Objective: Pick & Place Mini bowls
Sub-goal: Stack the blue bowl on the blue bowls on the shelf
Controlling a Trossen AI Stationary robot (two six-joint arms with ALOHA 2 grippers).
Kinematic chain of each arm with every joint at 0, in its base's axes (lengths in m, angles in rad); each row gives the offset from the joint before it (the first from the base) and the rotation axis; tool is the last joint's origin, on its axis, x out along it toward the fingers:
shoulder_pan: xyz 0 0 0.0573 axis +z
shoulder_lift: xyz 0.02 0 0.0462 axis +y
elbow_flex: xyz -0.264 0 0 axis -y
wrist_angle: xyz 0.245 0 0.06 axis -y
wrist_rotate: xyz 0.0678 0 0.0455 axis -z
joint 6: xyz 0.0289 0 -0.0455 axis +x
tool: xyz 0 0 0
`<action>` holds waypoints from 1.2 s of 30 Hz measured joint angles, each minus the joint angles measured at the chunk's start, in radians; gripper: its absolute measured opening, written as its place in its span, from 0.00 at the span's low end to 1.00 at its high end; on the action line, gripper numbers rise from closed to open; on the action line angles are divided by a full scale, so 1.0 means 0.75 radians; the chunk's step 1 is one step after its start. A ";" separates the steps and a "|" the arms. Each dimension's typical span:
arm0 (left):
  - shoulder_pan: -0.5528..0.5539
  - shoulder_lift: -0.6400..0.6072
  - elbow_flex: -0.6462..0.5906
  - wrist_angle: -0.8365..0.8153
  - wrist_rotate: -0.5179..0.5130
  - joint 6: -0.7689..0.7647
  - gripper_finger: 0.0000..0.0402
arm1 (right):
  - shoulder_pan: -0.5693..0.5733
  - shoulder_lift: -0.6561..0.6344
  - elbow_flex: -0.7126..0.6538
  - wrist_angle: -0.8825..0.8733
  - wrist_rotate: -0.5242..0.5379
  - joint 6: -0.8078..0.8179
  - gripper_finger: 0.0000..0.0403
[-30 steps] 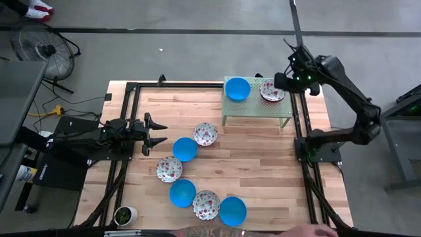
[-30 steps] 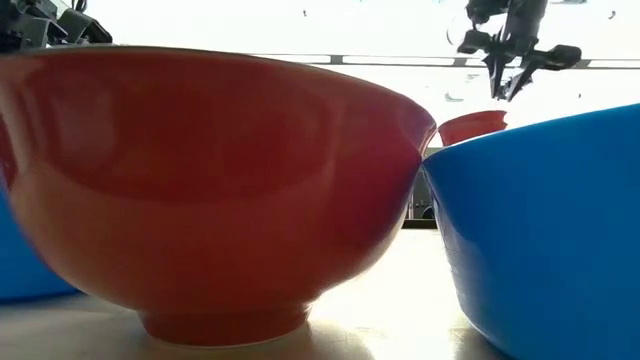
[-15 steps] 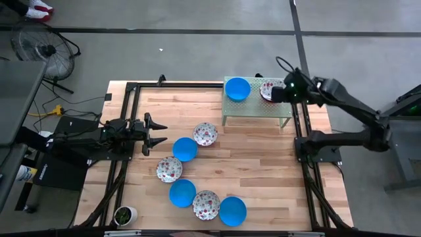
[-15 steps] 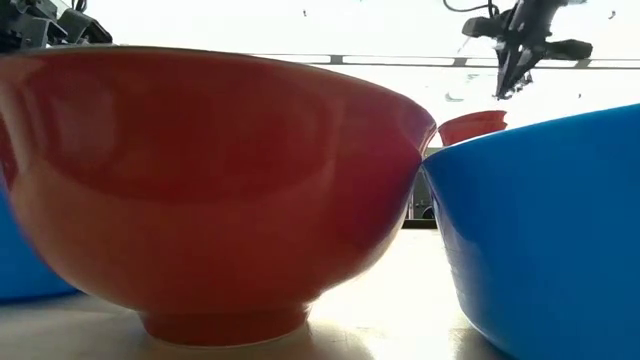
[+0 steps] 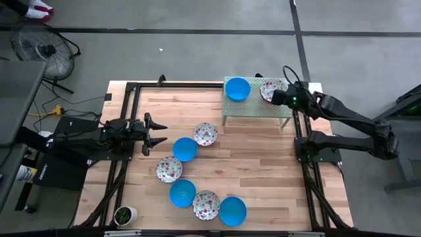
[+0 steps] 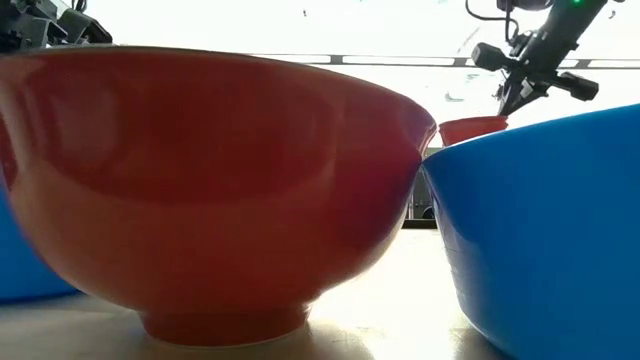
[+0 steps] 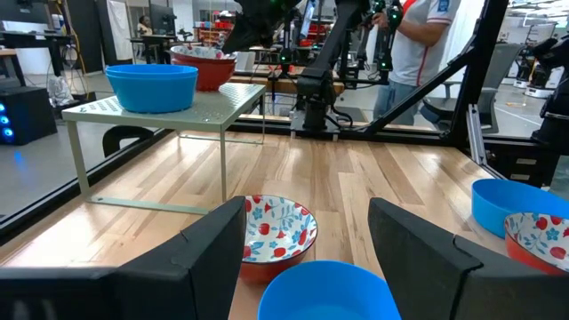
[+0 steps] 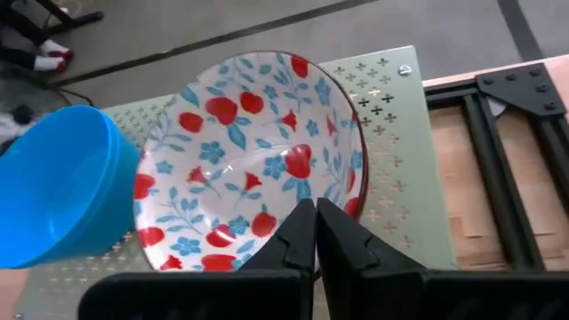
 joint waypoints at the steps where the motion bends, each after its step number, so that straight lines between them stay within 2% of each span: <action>1: 0.000 0.000 0.000 0.000 0.000 0.000 0.58 | -0.001 0.000 0.000 0.001 -0.001 -0.015 0.00; 9: 0.000 0.001 0.000 0.000 0.000 0.000 0.58 | -0.001 0.001 0.062 0.043 -0.081 -0.058 0.00; 16: 0.000 0.000 0.000 0.000 0.000 0.000 0.58 | 0.020 0.040 0.163 0.032 -0.411 -0.133 0.00; 25: 0.000 0.000 0.000 0.000 0.000 0.000 0.58 | 0.152 0.060 0.193 0.031 -0.654 -0.368 0.00; 30: 0.000 0.000 0.000 0.000 0.000 0.000 0.58 | 0.292 0.060 0.193 0.014 -0.817 -0.486 0.00; 36: 0.000 0.000 0.000 0.000 0.000 0.000 0.58 | 0.564 0.087 0.194 -0.086 -0.830 -0.517 0.00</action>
